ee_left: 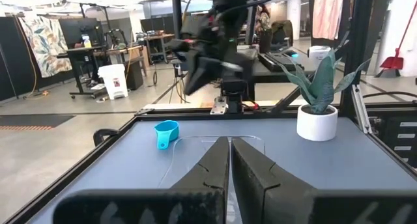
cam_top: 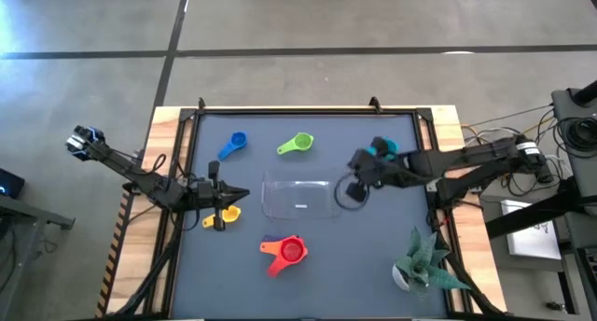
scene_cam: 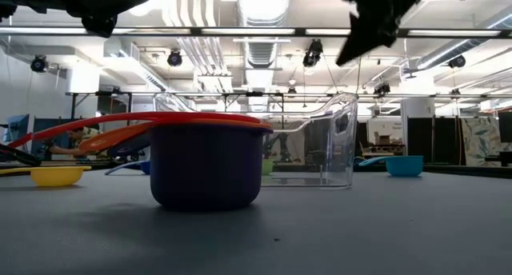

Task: Nest measuring cups in basket
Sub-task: Stack the light blue measuring cup on top of the red measuring cup

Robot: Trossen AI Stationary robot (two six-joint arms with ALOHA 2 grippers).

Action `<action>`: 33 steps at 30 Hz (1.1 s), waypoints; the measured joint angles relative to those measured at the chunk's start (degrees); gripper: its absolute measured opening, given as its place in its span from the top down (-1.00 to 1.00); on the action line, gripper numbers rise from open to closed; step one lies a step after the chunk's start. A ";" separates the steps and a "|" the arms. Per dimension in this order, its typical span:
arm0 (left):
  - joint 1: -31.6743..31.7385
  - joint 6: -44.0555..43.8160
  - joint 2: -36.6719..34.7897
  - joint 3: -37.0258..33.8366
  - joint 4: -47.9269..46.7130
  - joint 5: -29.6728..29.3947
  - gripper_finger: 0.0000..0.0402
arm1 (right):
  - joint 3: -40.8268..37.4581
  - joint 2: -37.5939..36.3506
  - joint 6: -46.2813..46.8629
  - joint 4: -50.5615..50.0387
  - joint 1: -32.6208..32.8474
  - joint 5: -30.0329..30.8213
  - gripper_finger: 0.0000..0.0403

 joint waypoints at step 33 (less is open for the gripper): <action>0.00 -1.50 0.00 -0.01 -1.04 -0.31 1.00 | -12.24 8.75 -12.51 -12.30 -30.99 -18.68 -0.01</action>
